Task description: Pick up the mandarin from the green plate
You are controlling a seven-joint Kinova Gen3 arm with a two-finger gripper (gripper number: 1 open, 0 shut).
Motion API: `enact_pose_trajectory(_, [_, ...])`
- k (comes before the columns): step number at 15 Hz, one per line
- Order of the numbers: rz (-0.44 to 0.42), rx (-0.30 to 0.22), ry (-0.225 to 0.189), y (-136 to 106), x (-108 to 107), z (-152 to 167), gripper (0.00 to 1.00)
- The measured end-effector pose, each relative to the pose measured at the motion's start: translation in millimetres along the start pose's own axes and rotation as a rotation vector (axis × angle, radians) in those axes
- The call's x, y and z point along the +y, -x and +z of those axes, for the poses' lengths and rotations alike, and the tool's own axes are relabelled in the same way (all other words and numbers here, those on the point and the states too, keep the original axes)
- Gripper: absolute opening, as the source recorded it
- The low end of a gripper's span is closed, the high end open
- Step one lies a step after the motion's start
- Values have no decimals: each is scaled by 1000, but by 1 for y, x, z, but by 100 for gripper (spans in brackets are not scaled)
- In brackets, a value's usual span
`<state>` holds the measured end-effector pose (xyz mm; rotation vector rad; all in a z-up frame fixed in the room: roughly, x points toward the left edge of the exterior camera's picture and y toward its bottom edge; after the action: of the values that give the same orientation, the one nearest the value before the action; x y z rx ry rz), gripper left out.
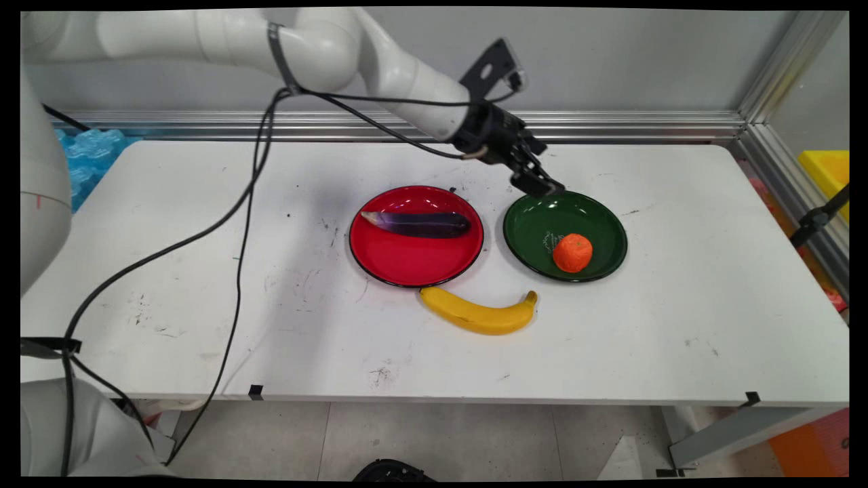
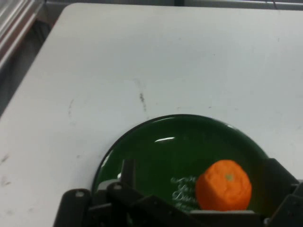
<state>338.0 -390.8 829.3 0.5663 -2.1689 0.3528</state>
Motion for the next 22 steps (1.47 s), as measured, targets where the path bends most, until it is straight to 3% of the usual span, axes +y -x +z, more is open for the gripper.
enact_pose_trajectory(10, [2, -58, 7, 6, 29, 69, 100])
enact_pose_trajectory(22, [-6, -118, -6, 20, 48, 106, 100])
